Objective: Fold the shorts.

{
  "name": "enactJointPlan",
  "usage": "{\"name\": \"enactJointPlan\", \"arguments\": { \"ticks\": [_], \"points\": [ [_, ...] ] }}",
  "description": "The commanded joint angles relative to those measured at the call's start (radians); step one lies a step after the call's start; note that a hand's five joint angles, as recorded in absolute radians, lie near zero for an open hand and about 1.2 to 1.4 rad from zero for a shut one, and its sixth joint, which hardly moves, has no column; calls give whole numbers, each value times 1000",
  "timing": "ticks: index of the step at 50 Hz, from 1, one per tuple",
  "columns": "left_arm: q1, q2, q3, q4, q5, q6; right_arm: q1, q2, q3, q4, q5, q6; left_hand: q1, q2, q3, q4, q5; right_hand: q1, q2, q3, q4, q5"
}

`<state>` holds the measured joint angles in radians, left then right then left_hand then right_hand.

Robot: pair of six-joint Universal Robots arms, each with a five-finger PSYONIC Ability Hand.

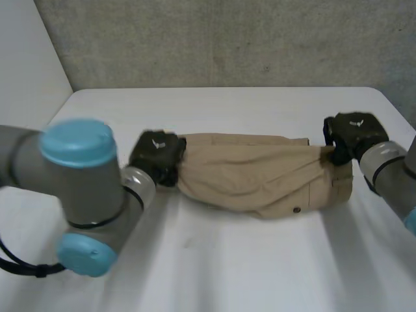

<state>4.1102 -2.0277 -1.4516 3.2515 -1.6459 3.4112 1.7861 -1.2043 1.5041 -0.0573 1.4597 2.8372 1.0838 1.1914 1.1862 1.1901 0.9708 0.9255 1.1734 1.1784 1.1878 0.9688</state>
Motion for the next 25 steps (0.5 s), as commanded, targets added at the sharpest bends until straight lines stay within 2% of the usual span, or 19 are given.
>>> {"name": "enactJointPlan", "arguments": {
  "ticks": [1, 5, 10, 15, 17, 20, 25],
  "points": [
    [-1, 291, 14, -125, 12, 5, 29, -165, -85, 145, 5, -157, 312, 205, 210, 206, 251, 471, 223, 218, 209, 253],
    [15, 406, 51, -199, 38, 10, 33, -230, -142, 229, 5, -210, 312, 205, 210, 206, 251, 471, 223, 218, 209, 253],
    [35, 463, 118, -349, 130, 8, 30, -278, -252, 382, 2, -275, 312, 205, 210, 206, 251, 471, 223, 218, 209, 253],
    [91, 463, 146, -446, 185, 2, 32, -275, -305, 499, -4, -325, 312, 205, 210, 206, 251, 471, 223, 218, 209, 253],
    [149, 451, 149, -498, 234, 0, 32, -270, -309, 543, -5, -355, 312, 205, 210, 206, 251, 471, 223, 218, 209, 253],
    [197, 440, 148, -518, 270, -1, 30, -264, -301, 557, -5, -378, 312, 205, 210, 206, 251, 471, 223, 218, 209, 253],
    [268, 328, 143, -527, 313, -1, 36, -167, -279, 560, -5, -413, 312, 205, 210, 206, 251, 471, 223, 218, 209, 253]
  ]
}}
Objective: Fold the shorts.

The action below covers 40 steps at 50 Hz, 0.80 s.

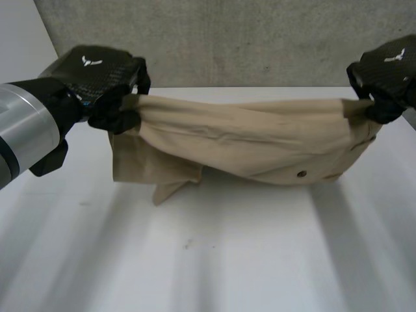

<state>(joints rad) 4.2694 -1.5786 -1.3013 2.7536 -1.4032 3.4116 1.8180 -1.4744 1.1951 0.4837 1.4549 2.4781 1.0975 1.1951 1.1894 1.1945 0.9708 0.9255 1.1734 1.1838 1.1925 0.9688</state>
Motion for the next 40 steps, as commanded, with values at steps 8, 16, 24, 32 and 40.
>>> {"name": "enactJointPlan", "arguments": {
  "ticks": [8, 16, 24, 32, 40],
  "points": [
    [118, -352, 52, -22, 63, 8, 63, 267, 12, -14, 10, -64, 299, 201, 207, 202, 251, 471, 223, 213, 204, 253],
    [115, -559, 294, 6, 58, 8, 73, 429, -112, -219, 18, -45, 299, 201, 207, 202, 251, 471, 223, 213, 204, 253],
    [103, -584, 571, 323, -67, 0, 106, 505, -449, -457, 91, 30, 299, 201, 207, 202, 251, 471, 223, 213, 204, 253],
    [72, -425, 538, 707, -145, -2, 110, 465, -568, -741, 153, 166, 299, 201, 207, 202, 251, 471, 223, 213, 204, 253],
    [30, -330, 216, 687, -135, -2, 112, 313, -229, -728, 75, 180, 299, 201, 207, 202, 251, 471, 223, 213, 204, 253]
  ]
}}
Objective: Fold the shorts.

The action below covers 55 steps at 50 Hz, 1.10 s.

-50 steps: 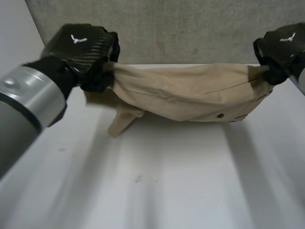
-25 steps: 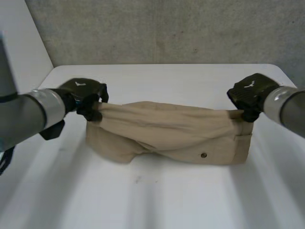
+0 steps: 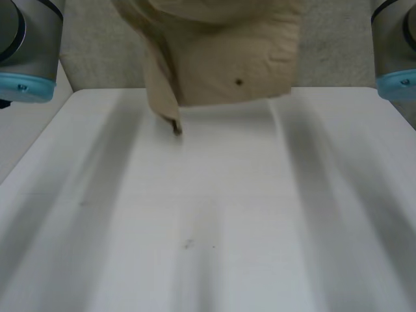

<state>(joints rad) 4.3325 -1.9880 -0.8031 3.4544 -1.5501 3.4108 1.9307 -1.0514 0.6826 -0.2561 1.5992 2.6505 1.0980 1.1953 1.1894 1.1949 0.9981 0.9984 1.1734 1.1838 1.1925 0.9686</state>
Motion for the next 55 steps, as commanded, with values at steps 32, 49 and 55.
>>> {"name": "enactJointPlan", "arguments": {
  "ticks": [32, 49, 55],
  "points": [
    [-140, 296, -682, -169, 10, -1, -25, -52, 684, 225, -280, 333, 298, 201, 207, 201, 224, -640, -815, -826, -835, -785],
    [-192, 334, -553, -228, 4, 1, 28, 166, 598, 224, -352, 427, 298, 201, 207, 201, 224, -594, -769, -779, -788, -738],
    [-186, 333, -551, -225, 2, 1, 42, 192, 588, 233, -355, 473, 298, 201, 207, 201, 224, -482, -657, -667, -676, -627]
  ]
}}
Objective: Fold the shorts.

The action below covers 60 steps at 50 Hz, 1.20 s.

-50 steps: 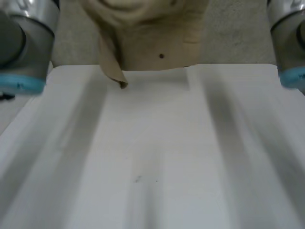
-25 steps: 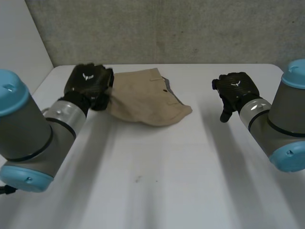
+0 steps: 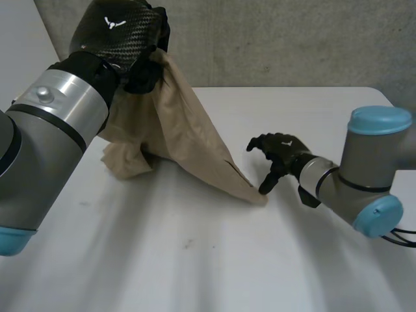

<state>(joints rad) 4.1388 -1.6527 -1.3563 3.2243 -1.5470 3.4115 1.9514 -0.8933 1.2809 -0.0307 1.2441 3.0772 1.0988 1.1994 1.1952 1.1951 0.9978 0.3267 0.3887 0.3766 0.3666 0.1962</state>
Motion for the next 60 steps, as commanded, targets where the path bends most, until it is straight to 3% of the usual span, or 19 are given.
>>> {"name": "enactJointPlan", "arguments": {
  "ticks": [1, 5, 14, 21, 29, 39, 42, 43, 44, 46, 47, 51, 56, 58, 60],
  "points": [
    [9, -2, 2, 5, -1, 0, 23, 36, -9, 11, -2, 52, 297, 197, 201, 201, 224, 190, 128, 140, 150, 146],
    [14, -13, 3, 5, -1, 2, 21, 39, 0, 31, 6, 51, 297, 197, 201, 201, 224, 181, 119, 131, 141, 137],
    [49, -21, -9, -1, -1, 0, -14, -131, 29, 98, -5, 49, 297, 197, 201, 201, 224, 169, 107, 119, 129, 125],
    [57, -15, -9, -3, 1, -1, -62, -190, 167, 117, -14, 47, 297, 197, 201, 201, 224, 166, 104, 116, 126, 122],
    [43, -2, 3, -1, -1, -1, -16, -185, 239, 45, -3, 101, 297, 197, 201, 201, 224, 175, 113, 125, 135, 131],
    [21, -2, 11, -3, -1, -1, 67, -93, 175, -35, 3, 274, 297, 197, 201, 201, 224, 199, 137, 149, 159, 155],
    [21, -2, 11, -3, -2, -1, 89, -75, 149, -35, 5, 285, 297, 197, 201, 201, 224, 281, 219, 231, 241, 237],
    [21, -2, 9, -3, -2, -1, 102, -59, 131, -38, 14, 288, 297, 197, 201, 201, 224, 638, 576, 588, 598, 594],
    [21, -2, 9, -3, -2, -1, 103, -59, 130, -38, 14, 288, 297, 197, 201, 201, 224, 642, 580, 592, 602, 598],
    [21, -2, 8, -4, -2, -1, 103, -49, 114, -38, 58, 291, 297, 197, 201, 201, 224, 1067, 1005, 1017, 1027, 1023],
    [23, -2, 6, -6, -4, -1, 100, -55, 106, -35, 108, 290, 297, 197, 201, 201, 224, 1070, 1008, 1020, 1030, 1025],
    [31, 1, -1, -17, -2, 0, 93, -108, 98, -31, 216, 233, 297, 197, 201, 201, 224, 1070, 1008, 1020, 1030, 1026],
    [60, 37, -20, -86, 1, 2, 35, -256, 110, -6, 216, 98, 297, 197, 201, 201, 224, 1070, 1008, 1020, 1030, 1026],
    [76, 47, -24, -115, 1, 2, -31, -399, 124, 26, 212, -74, 297, 197, 201, 201, 224, 1070, 1008, 1020, 1030, 1026],
    [101, 60, -29, -162, 4, 0, -51, -458, 114, 49, 218, -151, 297, 197, 201, 201, 224, 1070, 1008, 1020, 1030, 1026]
  ]
}}
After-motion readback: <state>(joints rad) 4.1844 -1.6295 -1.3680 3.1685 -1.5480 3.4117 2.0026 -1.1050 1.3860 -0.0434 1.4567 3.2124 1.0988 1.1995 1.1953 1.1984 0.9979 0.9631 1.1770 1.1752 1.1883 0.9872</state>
